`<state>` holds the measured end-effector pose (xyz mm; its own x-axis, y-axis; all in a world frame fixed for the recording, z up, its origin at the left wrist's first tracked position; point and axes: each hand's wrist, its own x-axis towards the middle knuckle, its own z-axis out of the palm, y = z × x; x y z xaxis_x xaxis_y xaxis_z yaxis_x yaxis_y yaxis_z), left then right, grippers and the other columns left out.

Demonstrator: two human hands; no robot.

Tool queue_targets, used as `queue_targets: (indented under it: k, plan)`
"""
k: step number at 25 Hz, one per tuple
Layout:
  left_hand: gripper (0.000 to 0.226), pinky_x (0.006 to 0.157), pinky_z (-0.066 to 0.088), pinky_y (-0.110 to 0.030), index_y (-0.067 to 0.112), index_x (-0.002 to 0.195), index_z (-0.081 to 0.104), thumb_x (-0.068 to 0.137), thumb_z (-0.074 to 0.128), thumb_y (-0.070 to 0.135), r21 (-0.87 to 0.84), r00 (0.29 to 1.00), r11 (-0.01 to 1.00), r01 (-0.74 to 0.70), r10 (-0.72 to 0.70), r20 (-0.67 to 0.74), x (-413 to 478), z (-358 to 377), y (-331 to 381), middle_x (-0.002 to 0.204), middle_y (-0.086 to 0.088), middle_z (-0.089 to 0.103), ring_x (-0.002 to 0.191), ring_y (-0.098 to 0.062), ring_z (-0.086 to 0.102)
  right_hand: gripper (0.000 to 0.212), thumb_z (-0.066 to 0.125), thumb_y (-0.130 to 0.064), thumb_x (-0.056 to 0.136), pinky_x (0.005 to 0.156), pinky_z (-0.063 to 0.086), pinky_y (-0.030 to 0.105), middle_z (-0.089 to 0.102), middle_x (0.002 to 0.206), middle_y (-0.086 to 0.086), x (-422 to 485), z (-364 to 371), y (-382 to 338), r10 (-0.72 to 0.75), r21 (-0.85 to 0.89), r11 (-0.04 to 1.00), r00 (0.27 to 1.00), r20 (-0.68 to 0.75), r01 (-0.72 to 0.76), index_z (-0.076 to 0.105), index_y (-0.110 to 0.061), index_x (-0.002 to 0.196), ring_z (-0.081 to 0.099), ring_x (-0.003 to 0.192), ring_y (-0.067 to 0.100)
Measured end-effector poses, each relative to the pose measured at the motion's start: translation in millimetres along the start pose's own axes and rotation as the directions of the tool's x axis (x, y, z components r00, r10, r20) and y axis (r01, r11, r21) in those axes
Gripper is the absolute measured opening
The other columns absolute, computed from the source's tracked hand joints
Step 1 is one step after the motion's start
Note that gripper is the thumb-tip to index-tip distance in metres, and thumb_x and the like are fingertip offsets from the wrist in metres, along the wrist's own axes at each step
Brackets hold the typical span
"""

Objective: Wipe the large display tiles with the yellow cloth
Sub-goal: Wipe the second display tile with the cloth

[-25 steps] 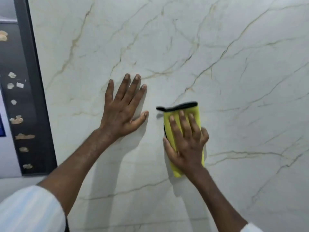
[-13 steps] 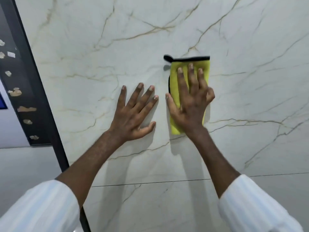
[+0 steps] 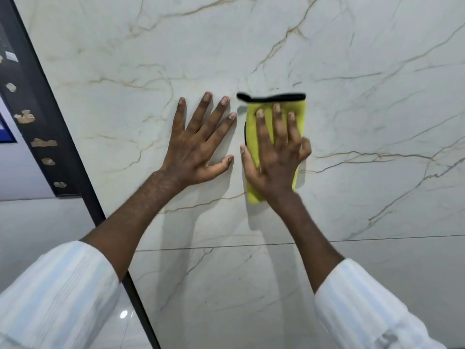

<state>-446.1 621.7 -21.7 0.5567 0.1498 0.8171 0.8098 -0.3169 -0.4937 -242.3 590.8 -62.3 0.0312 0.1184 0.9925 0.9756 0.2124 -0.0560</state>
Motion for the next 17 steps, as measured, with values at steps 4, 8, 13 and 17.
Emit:
queue_targets:
  k: [4, 8, 13, 17]
  plan:
    - [0.078, 0.121, 0.009, -0.074, 0.006, 0.162, 0.035, 0.101, 0.057, 0.049, -0.056, 0.998, 0.998, -0.001, 0.005, 0.069, -4, -9, 0, 0.169, -0.023, 0.027, 0.156, -0.049, 0.022, 0.067, 0.061, -0.049, 0.097, 0.105, 0.034, 0.061, 0.037, 0.165, 0.009, -62, 10, 11, -0.065, -0.012, 0.998, 0.998, 0.003, 0.065, 0.044, -0.023, 0.156, 0.031, 0.15, 0.031]
    - [0.075, 0.119, 0.007, -0.069, 0.016, 0.165, 0.033, 0.101, 0.053, 0.05, -0.029, 0.987, 0.995, 0.091, -0.086, 0.133, -59, -27, 8, 0.173, -0.016, 0.018, 0.16, -0.039, 0.015, 0.08, 0.079, -0.046, 0.082, 0.103, 0.032, 0.057, 0.027, 0.164, 0.003, -230, 5, 35, -0.091, -0.061, 0.992, 0.968, 0.234, 0.108, 0.044, -0.027, 0.151, 0.026, 0.147, 0.032]
    - [0.076, 0.119, 0.006, -0.061, 0.025, 0.168, 0.022, 0.101, 0.047, 0.053, 0.129, 0.977, 0.984, 0.121, -0.141, 0.162, -117, -20, -15, 0.175, -0.009, 0.009, 0.16, -0.037, 0.014, 0.076, 0.067, -0.048, 0.088, 0.103, 0.028, 0.055, 0.025, 0.163, 0.002, -202, 9, 12, -0.061, 0.055, 0.997, 0.974, 0.218, 0.051, 0.036, -0.028, 0.154, 0.021, 0.148, 0.029]
    - [0.075, 0.122, 0.004, -0.063, 0.023, 0.167, 0.027, 0.101, 0.045, 0.054, 0.104, 0.997, 0.993, 0.057, -0.061, 0.038, -136, 14, -31, 0.173, -0.011, 0.015, 0.162, -0.034, 0.008, 0.072, 0.061, -0.05, 0.093, 0.103, 0.032, 0.06, 0.035, 0.162, 0.006, -73, 19, -29, -0.093, 0.075, 0.993, 0.994, 0.065, 0.088, 0.038, -0.027, 0.157, 0.026, 0.15, 0.028]
